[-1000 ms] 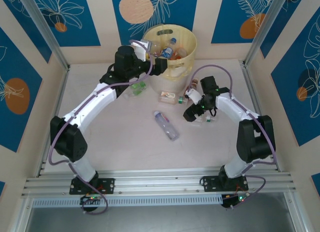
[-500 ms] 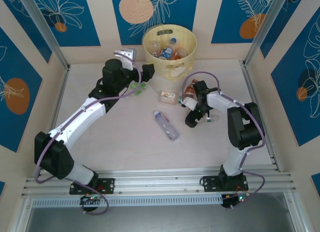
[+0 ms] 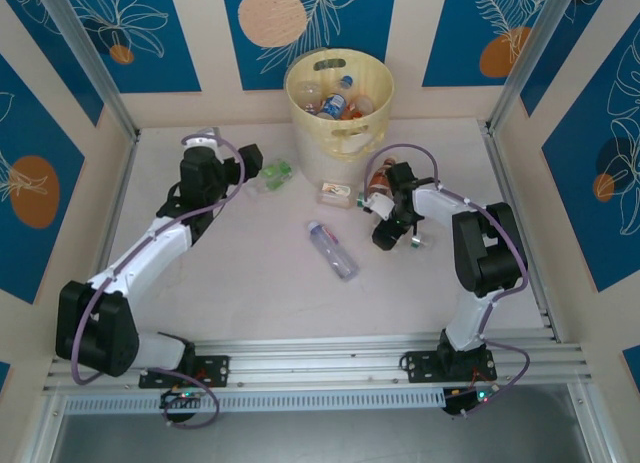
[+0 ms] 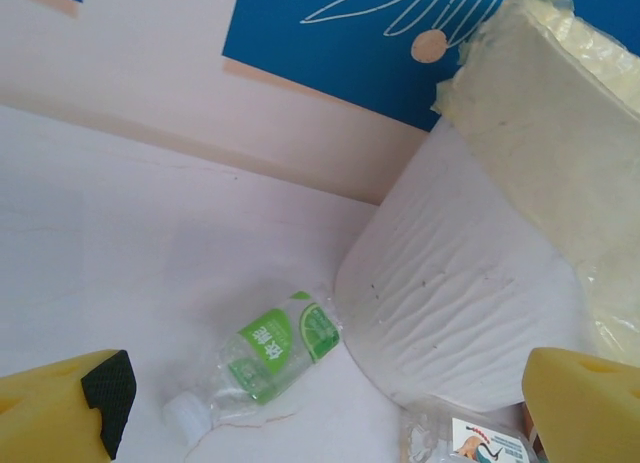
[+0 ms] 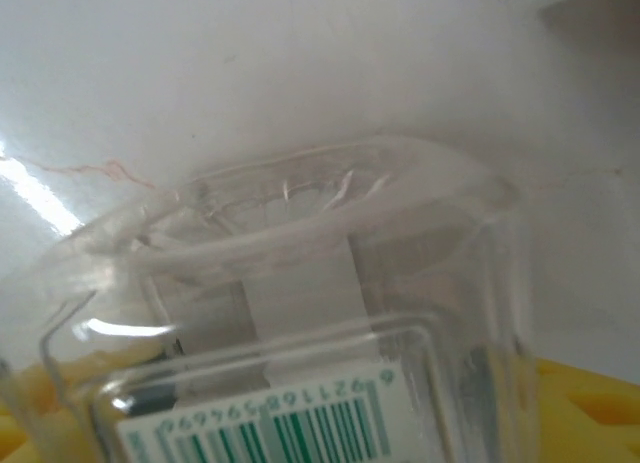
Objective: Put the plastic bottles in the bin
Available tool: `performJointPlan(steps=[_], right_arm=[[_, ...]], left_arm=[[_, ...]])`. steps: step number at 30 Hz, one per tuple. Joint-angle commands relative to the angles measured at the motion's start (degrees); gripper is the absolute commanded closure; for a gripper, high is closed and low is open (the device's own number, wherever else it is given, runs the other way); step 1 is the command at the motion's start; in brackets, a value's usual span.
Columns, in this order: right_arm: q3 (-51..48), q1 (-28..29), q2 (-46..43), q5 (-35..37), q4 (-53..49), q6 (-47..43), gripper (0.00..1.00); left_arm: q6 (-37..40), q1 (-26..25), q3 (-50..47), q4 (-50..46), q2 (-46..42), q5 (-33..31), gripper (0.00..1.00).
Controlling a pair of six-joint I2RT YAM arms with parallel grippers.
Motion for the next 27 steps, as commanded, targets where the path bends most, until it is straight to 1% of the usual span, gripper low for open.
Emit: performJointPlan(steps=[1, 5, 9, 11, 16, 20, 23, 27], right_arm=[[-1.7, 0.1, -0.3, 1.9, 1.9, 1.2, 0.26], [-1.9, 0.3, -1.6, 2.5, 3.3, 2.8, 0.31], [-2.1, -0.3, -3.0, 3.4, 5.1, 4.8, 0.46], [-2.7, -0.4, -3.9, 2.6, 5.8, 5.1, 0.51], [-5.0, -0.5, -7.5, 1.1, 8.2, 5.4, 0.57], [-6.4, -0.7, -12.5, -2.3, 9.4, 6.3, 0.67], [-8.7, -0.8, -17.1, -5.3, 12.2, 5.3, 0.7], [-12.3, -1.1, -23.5, -5.8, 18.2, 5.8, 0.76]], left_arm=[[-2.0, 0.7, -1.6, 1.3, -2.1, -0.8, 0.0], [-2.6, 1.1, -3.5, 1.4, -2.8, -1.0, 0.0], [-3.1, 1.8, -4.5, 1.4, -3.4, -1.3, 0.0], [-3.2, 2.1, -4.8, 1.5, -3.5, -1.6, 0.0], [-4.0, 2.7, -5.2, 1.7, -3.4, -1.9, 0.0], [-4.5, 3.2, -5.6, 2.0, -3.2, -1.7, 0.0], [-5.2, 3.5, -5.7, 2.1, -2.7, -1.4, 0.0], [-6.7, 3.6, -6.3, 3.4, -1.9, -0.2, 0.0]])
